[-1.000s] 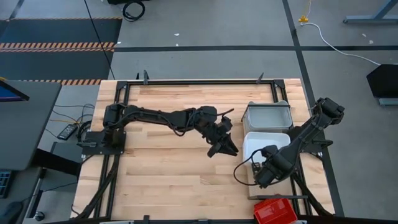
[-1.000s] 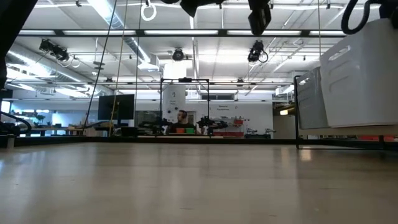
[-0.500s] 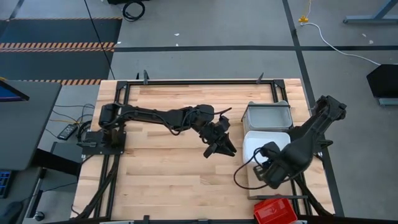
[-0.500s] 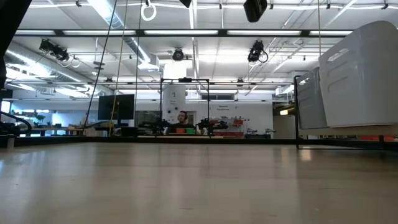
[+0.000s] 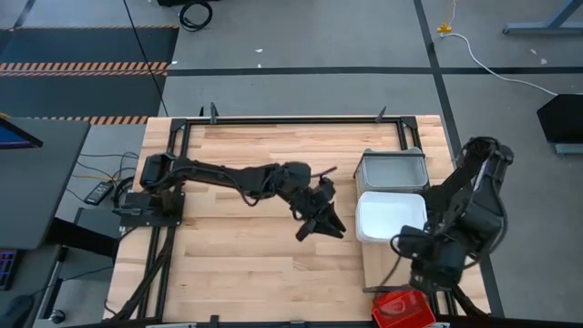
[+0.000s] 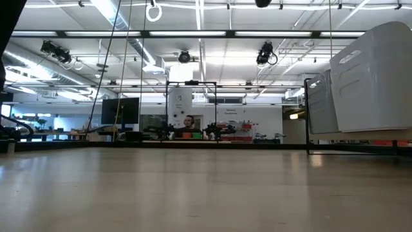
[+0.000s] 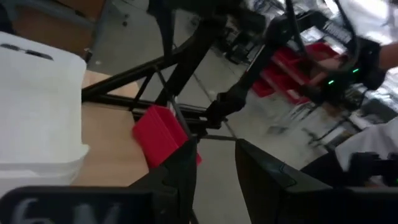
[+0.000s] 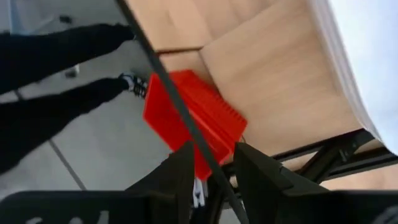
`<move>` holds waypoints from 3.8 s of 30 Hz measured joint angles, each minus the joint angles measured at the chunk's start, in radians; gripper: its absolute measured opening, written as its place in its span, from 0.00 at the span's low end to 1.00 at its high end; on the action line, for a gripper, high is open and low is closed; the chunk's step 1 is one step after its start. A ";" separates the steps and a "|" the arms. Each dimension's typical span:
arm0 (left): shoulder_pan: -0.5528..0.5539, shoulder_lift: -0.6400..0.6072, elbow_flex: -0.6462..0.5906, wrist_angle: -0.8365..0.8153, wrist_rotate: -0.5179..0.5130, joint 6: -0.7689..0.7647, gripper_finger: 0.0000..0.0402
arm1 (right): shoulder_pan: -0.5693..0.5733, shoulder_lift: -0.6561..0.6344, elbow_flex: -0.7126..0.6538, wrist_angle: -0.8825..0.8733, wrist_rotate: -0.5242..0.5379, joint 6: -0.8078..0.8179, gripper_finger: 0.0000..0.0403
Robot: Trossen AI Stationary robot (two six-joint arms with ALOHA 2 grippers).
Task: Stack baskets on shelf by color
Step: Adjust the stacked red bins on the shelf
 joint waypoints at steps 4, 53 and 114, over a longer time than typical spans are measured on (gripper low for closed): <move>-0.063 -0.004 0.000 -0.084 -0.139 0.047 0.29 | 0.064 0.006 0.000 0.026 0.000 0.030 0.29; -0.539 0.139 0.071 0.132 -1.011 -0.201 0.44 | 0.128 0.044 0.000 0.124 0.175 0.557 0.53; -0.526 0.400 0.613 -0.498 -0.888 -0.037 0.43 | 0.200 0.513 -0.001 0.497 -0.097 0.037 0.50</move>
